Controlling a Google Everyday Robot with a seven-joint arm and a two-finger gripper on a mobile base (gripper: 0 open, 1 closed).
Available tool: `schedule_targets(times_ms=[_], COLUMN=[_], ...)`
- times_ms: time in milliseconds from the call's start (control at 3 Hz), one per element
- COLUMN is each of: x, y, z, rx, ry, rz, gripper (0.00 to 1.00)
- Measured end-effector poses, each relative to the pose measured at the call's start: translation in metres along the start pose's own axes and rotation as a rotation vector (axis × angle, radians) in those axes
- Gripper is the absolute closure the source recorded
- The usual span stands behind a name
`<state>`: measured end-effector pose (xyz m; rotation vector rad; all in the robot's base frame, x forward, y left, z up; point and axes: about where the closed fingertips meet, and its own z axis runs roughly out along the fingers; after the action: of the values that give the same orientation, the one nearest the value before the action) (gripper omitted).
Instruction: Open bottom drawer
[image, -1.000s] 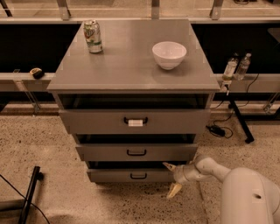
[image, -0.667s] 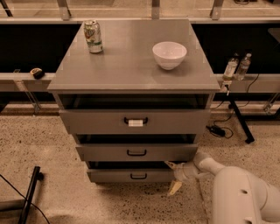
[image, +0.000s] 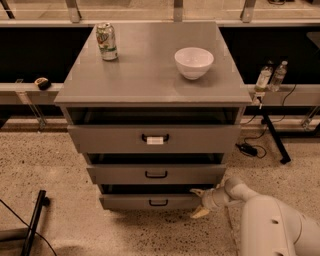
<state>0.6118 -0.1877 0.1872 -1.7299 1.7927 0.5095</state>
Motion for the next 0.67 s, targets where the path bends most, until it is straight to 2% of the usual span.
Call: schedule_targets(times_ms=[333,667], x=[-0.002,-0.021], y=[0.000,0.019], z=[-0.003,-0.012], rx=[0.000,-0.033], ry=[0.000,-0.014], rz=[0.000,-0.070], gripper=[0.34,0.34])
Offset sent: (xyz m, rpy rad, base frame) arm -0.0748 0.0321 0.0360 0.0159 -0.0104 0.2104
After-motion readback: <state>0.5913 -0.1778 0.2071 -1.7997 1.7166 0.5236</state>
